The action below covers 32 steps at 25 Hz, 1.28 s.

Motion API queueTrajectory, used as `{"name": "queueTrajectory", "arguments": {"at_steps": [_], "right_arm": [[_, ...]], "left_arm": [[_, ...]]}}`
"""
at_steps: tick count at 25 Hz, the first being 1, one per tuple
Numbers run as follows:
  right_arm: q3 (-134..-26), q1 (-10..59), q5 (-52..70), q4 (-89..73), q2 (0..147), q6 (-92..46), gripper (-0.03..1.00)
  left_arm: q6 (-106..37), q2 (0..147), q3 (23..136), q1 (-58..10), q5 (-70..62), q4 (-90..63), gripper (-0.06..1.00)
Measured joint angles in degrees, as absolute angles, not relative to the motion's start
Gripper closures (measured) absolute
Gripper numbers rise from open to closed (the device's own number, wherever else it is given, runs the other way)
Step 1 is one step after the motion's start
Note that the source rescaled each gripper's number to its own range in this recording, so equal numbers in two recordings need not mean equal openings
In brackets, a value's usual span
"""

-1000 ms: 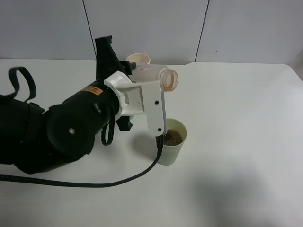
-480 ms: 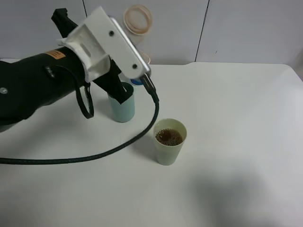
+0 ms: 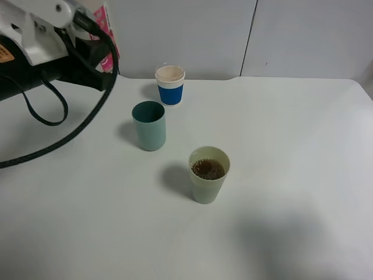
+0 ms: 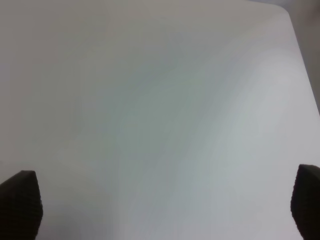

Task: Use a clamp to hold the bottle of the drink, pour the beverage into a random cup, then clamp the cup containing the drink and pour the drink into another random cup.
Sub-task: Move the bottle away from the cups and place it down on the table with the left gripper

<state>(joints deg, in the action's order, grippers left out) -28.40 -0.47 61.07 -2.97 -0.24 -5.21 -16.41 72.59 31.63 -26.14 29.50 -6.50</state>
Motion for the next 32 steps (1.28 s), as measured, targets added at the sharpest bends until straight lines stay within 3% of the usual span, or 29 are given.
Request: {"name": "queueTrajectory", "arguments": {"at_steps": [8,15,23,32], "right_arm": [[-28.4,-0.47,61.07,-2.97,-0.24,-5.21,-0.03],[-28.4,-0.47,61.07,-2.97,-0.24,-5.21,-0.03],[-28.4,-0.47,61.07,-2.97,-0.24,-5.21,-0.03],[-28.4,-0.47,61.07,-2.97,-0.24,-5.21,-0.03]], "left_arm": [[7.97,72.46,30.71,-11.84,25.73,14.87,0.94],[10.95,72.67,28.43,-0.85,25.44,18.65,0.94],[12.67,77.96,21.81,4.5,35.08,19.12,0.94],[14.37,90.9,17.74,4.68,48.45,19.59,0.94]]}}
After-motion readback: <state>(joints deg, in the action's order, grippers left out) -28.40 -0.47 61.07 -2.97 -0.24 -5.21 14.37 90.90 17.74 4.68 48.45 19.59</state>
